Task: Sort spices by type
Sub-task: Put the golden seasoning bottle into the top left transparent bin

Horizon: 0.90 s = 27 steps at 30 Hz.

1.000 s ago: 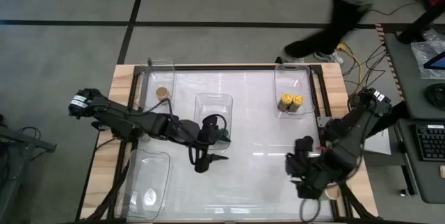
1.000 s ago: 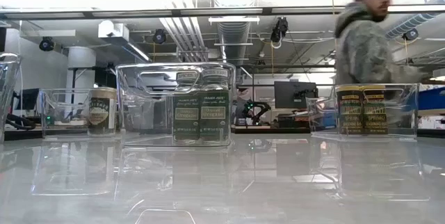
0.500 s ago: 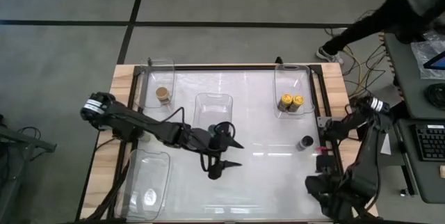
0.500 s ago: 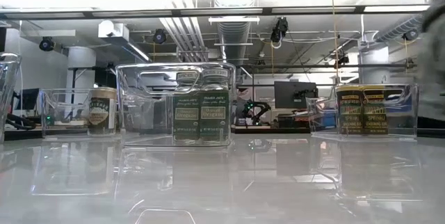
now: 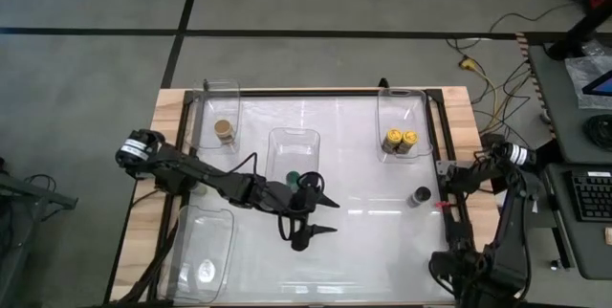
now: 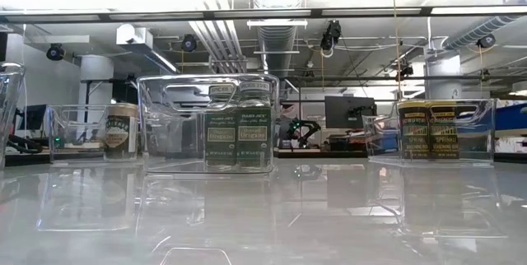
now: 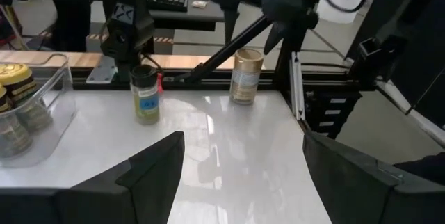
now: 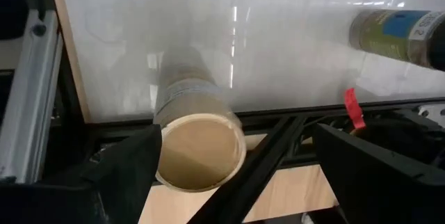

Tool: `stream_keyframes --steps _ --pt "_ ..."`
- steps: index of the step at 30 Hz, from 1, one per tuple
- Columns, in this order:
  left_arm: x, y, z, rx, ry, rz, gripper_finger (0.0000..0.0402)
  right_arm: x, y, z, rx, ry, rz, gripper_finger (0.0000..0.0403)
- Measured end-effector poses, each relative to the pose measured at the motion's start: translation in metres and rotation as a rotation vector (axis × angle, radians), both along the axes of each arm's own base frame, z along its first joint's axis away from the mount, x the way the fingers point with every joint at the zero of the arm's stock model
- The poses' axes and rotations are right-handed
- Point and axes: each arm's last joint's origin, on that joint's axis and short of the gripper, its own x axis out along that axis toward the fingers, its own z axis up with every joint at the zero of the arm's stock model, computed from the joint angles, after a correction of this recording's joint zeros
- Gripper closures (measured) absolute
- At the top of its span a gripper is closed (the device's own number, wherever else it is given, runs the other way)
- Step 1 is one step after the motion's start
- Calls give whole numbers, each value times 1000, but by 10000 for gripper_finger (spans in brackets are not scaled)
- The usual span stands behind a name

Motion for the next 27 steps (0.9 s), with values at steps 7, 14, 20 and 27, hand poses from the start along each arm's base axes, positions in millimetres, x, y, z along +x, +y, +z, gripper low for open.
stream_keyframes --steps 7,14,20,27 --pt "-1 -3 0 7 -6 12 123 -1 3 -13 -4 55 -53 39" --pt "2 -6 -6 0 5 20 123 -7 -1 -16 110 40 -138 39" --pt "6 -8 -11 -5 -13 18 123 -11 -1 -30 99 45 -109 39" --pt "7 -8 -12 5 -19 31 123 -13 -5 -40 78 78 -65 39"
